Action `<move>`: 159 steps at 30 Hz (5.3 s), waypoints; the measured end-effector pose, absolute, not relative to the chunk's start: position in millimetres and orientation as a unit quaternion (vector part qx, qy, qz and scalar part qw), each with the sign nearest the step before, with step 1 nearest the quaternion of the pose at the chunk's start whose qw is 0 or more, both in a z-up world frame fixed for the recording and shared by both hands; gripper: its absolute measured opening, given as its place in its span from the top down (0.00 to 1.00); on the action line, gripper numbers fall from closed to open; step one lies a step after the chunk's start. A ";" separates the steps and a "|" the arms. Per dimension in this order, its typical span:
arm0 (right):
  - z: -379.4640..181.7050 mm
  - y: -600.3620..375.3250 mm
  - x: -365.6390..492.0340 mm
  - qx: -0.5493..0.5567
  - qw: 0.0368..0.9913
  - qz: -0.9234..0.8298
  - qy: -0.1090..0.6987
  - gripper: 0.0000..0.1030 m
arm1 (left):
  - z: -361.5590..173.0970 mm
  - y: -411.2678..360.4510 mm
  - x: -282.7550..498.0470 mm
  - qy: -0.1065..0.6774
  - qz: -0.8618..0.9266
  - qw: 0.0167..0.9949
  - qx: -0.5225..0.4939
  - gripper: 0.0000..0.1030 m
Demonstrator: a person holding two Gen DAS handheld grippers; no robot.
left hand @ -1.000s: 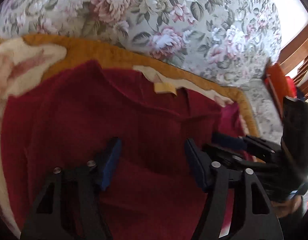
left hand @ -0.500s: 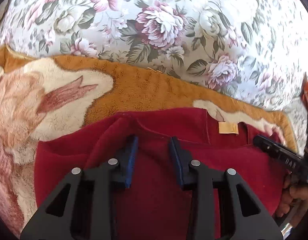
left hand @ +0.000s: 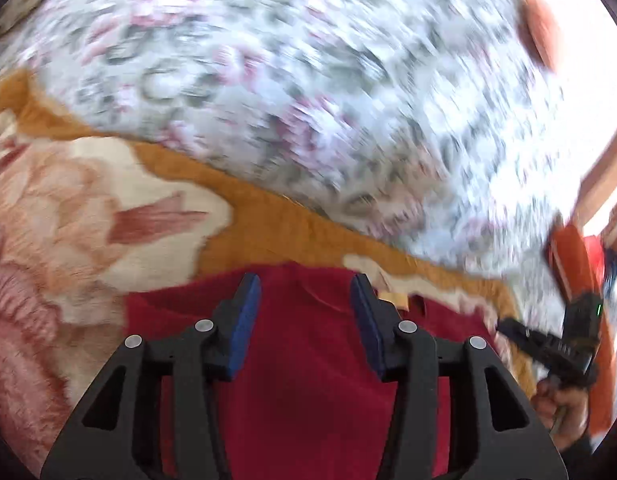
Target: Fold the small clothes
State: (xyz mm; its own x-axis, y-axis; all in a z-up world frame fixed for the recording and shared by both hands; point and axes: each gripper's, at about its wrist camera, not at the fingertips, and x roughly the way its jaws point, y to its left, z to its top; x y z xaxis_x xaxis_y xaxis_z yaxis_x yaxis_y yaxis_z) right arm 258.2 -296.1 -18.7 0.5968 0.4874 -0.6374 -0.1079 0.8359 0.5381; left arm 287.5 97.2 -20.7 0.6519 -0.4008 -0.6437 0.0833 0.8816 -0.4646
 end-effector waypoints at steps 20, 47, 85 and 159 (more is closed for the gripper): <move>10.6 -195.3 148.2 0.137 0.913 0.098 0.372 0.76 | -13.1 160.0 183.0 0.415 -0.119 0.864 -0.259 0.38; -3.6 -132.1 86.7 0.011 0.942 0.013 0.336 0.75 | -68.1 141.7 115.4 0.375 -0.107 0.821 -0.417 0.42; 46.0 -101.1 222.0 0.220 0.800 0.309 0.465 0.62 | -12.4 35.4 104.8 0.331 -0.064 0.937 -0.096 0.89; 60.3 -340.4 172.3 0.131 0.903 0.161 0.377 0.70 | -23.6 -85.1 142.2 0.457 -0.286 0.837 -0.099 0.86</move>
